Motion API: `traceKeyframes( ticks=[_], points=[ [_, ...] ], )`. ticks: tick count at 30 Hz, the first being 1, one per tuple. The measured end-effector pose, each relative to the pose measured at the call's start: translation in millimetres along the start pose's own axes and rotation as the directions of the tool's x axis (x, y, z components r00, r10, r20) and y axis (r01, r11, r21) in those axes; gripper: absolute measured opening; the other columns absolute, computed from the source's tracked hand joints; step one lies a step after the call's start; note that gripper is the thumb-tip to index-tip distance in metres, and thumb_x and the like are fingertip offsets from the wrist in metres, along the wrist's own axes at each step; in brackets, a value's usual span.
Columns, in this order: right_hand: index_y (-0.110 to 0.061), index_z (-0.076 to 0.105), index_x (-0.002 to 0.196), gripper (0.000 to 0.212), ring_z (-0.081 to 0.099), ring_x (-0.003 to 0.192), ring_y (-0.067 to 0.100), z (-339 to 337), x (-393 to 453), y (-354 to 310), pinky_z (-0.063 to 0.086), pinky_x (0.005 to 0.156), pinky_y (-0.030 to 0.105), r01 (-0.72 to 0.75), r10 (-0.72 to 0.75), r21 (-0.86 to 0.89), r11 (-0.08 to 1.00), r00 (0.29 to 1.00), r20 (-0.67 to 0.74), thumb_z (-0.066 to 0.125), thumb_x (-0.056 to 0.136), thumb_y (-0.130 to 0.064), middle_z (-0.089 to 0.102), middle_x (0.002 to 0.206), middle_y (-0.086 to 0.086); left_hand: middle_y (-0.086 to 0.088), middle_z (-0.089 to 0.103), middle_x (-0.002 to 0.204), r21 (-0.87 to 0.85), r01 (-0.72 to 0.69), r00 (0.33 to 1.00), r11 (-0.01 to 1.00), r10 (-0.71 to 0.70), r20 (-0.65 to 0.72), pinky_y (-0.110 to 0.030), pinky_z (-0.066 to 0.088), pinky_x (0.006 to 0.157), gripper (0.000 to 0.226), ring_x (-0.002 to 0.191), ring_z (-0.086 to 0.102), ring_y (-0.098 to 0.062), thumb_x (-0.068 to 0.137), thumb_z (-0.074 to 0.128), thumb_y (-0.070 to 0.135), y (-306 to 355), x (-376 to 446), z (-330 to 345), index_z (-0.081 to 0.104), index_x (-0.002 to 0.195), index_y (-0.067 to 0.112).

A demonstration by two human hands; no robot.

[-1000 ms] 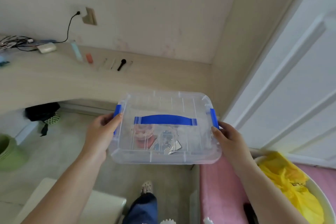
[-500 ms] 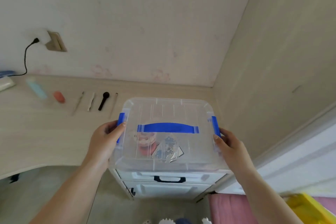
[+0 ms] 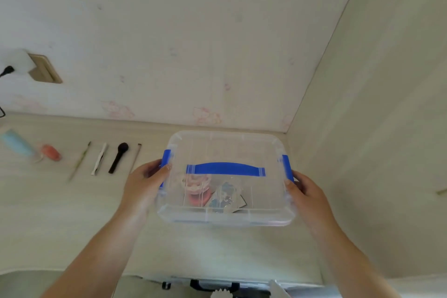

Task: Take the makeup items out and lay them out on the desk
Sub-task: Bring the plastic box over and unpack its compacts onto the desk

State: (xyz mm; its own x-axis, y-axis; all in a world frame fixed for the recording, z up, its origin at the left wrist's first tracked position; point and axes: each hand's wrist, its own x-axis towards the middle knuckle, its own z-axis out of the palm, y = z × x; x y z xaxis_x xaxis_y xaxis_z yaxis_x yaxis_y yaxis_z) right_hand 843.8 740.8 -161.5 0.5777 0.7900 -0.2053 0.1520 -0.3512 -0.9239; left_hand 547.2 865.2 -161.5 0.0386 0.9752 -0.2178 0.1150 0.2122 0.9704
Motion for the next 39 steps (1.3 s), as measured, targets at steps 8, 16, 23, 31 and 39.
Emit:
traceKeyframes(
  ticks=[8, 16, 23, 31, 39],
  points=[
    [-0.024, 0.059, 0.121, 0.03, 0.052, 0.06, 0.009, 6.1, 38.6, -3.2, 0.042, 0.062, 0.022, -0.024, 0.024, 0.032, 0.999, 1.0, -0.001, 0.055, 0.091, -0.02, 0.055, 0.069, -0.006, 0.006, 0.071, 0.085, -0.014, 0.032, 0.997, 0.999, -0.033, -0.063, -0.03, 0.048, 0.066, 0.019, 0.071, 0.064, -0.008, 0.081, 0.068, 0.03, -0.8, 35.7, 17.0, 0.071, 0.099, 0.025],
    [-0.025, 0.057, 0.124, 0.033, 0.055, 0.065, 0.012, 11.6, 55.5, -4.2, 0.043, 0.063, 0.022, -0.061, 0.061, -0.052, 0.997, 0.998, -0.004, 0.054, 0.091, -0.025, 0.058, 0.074, -0.005, -0.002, 0.073, 0.094, 0.034, 0.071, 0.997, 0.997, -0.07, -0.041, -0.04, 0.053, 0.081, 0.023, 0.086, 0.068, -0.023, 0.083, 0.067, 0.022, -2.8, 56.7, 22.1, 0.069, 0.105, 0.015],
    [-0.028, 0.058, 0.121, 0.032, 0.063, 0.076, 0.01, 8.5, 56.4, -7.9, 0.044, 0.064, 0.023, -0.021, 0.009, -0.332, 0.943, 0.999, -0.036, 0.053, 0.09, -0.038, 0.065, 0.082, -0.011, 0.01, 0.072, 0.086, 0.238, -0.024, 0.999, 0.971, 0.032, -0.031, -0.026, 0.049, 0.069, 0.019, 0.08, 0.067, -0.01, 0.083, 0.066, 0.031, -6.9, 62.8, 14.8, 0.07, 0.099, 0.022],
    [-0.013, 0.062, 0.093, 0.032, 0.056, 0.062, 0.02, 9.5, 54.5, -16.6, 0.037, 0.054, 0.028, 0.124, -0.175, -0.724, 0.679, 0.985, 0.005, 0.037, 0.096, -0.034, 0.064, 0.07, 0.003, 0.011, 0.069, 0.068, 0.483, -0.134, 0.99, 0.865, 0.139, 0.028, -0.025, 0.041, 0.058, 0.015, 0.068, 0.063, -0.01, 0.084, 0.058, 0.039, 2.1, 66.3, 11.6, 0.068, 0.078, 0.03],
    [-0.016, 0.054, 0.08, 0.029, 0.049, 0.061, 0.024, 8.8, 57.5, -13.4, 0.035, 0.054, 0.031, 0.099, -0.141, -0.732, 0.674, 0.99, 0.004, 0.034, 0.098, -0.024, 0.056, 0.062, 0.002, -0.007, 0.054, 0.052, 0.534, -0.175, 0.983, 0.827, 0.182, 0.041, -0.035, 0.036, 0.051, 0.038, 0.051, 0.05, -0.026, 0.08, 0.041, 0.04, 0.2, 69.6, 11.7, 0.052, 0.061, 0.01]
  ],
)
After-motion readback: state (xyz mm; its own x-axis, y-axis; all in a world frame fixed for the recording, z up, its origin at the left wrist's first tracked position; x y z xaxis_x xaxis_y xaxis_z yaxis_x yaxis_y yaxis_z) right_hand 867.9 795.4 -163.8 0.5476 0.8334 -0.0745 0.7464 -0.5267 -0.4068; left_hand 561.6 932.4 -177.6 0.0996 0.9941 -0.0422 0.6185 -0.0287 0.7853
